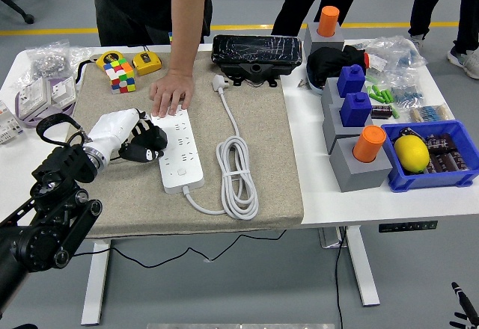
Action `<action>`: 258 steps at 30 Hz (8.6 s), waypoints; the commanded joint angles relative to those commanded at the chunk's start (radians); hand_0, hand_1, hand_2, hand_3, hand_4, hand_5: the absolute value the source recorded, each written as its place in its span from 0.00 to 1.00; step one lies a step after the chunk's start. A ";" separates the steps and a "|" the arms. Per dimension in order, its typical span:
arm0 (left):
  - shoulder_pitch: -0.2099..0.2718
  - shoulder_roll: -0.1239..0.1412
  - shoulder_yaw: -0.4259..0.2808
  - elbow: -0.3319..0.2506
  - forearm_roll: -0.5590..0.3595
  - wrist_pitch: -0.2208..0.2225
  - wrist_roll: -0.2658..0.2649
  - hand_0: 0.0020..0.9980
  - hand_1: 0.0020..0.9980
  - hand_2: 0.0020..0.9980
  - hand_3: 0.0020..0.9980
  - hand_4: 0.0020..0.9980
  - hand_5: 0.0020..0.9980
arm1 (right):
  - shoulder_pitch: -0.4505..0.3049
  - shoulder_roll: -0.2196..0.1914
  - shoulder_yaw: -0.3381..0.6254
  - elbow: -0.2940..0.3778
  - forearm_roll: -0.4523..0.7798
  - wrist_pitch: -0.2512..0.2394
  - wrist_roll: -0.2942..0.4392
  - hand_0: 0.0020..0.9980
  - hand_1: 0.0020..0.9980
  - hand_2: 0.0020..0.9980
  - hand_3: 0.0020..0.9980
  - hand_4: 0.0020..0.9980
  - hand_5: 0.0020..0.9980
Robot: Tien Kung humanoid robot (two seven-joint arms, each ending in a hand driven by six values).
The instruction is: Pick up the plug,place it near the board,insert it into the board,press the button
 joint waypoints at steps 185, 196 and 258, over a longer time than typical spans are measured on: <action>0.336 -0.115 -0.384 -0.295 -0.450 0.304 -0.151 0.65 0.53 0.44 0.49 0.87 0.17 | -0.030 0.017 -0.005 0.000 -0.003 0.002 -0.003 1.00 0.86 0.78 0.84 1.00 1.00; 0.334 -0.117 -0.390 -0.299 -0.408 0.287 -0.144 0.59 0.38 0.32 0.36 0.83 0.00 | -0.031 0.018 -0.003 0.000 -0.003 0.005 0.000 1.00 0.86 0.78 0.84 1.00 1.00; 0.313 -0.119 -0.346 -0.276 -1.451 -0.045 -0.355 0.96 0.80 0.52 0.46 0.78 0.00 | -0.021 0.014 -0.008 0.000 0.003 0.004 -0.002 1.00 0.86 0.78 0.84 1.00 1.00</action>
